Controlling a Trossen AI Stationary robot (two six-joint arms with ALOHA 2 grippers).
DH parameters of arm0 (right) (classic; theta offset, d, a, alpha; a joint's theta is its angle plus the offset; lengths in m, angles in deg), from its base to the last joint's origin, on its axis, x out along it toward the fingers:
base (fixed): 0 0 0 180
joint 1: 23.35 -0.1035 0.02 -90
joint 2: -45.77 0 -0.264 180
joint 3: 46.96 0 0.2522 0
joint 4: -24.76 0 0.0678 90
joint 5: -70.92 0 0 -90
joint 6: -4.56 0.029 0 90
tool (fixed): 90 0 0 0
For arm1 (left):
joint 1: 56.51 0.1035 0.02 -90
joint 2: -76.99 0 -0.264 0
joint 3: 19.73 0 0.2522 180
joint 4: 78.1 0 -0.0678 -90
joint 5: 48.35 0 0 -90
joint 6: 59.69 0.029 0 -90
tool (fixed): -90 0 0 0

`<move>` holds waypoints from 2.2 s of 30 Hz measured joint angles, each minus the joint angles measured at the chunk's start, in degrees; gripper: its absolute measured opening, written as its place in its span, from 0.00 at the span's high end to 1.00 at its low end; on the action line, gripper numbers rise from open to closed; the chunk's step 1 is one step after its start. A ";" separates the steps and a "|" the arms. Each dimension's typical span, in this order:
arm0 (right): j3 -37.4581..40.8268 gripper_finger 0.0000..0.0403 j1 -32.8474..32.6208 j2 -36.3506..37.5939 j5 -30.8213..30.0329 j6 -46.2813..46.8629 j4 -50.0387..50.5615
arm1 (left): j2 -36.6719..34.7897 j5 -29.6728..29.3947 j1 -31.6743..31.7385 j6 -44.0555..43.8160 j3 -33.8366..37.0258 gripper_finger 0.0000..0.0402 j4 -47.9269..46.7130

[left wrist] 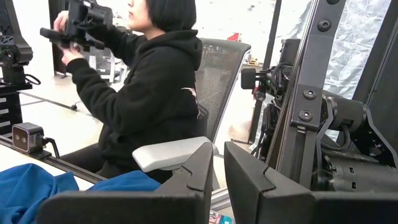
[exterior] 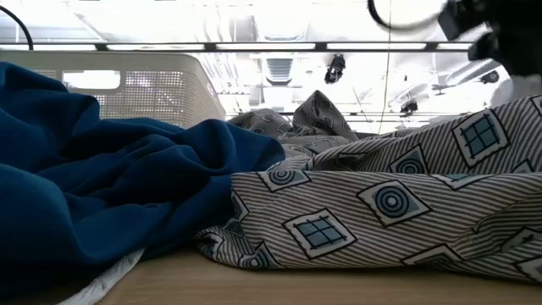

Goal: Pick & Place Medicine items
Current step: Put the white blue pill bottle into the transparent bin

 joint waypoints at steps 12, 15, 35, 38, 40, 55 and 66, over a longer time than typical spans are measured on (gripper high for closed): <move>-11.41 0.58 -1.28 0.02 6.07 3.98 -1.06 | 0.02 0.00 0.00 0.00 0.01 0.88 0.02; -12.44 0.58 -3.06 0.00 8.32 5.49 -2.59 | 0.02 0.00 -0.01 0.00 0.01 0.88 0.00; -5.65 0.58 -25.83 -0.11 13.25 8.22 -23.65 | 0.02 0.00 0.01 0.00 -0.01 0.88 0.00; -2.63 0.58 -28.38 -0.11 13.28 8.22 -24.69 | 0.02 0.00 -0.01 0.00 0.01 0.88 0.00; -0.57 0.58 -29.67 -0.13 13.37 8.42 -25.29 | 0.02 0.02 -0.01 0.00 0.01 0.88 0.01; 11.17 0.58 -33.08 -0.13 17.26 10.67 -35.29 | 0.02 0.00 0.01 0.00 0.00 0.88 0.01; 10.71 0.58 -33.14 -0.13 17.19 14.78 -36.35 | 0.02 0.01 0.01 0.00 -0.01 0.88 0.00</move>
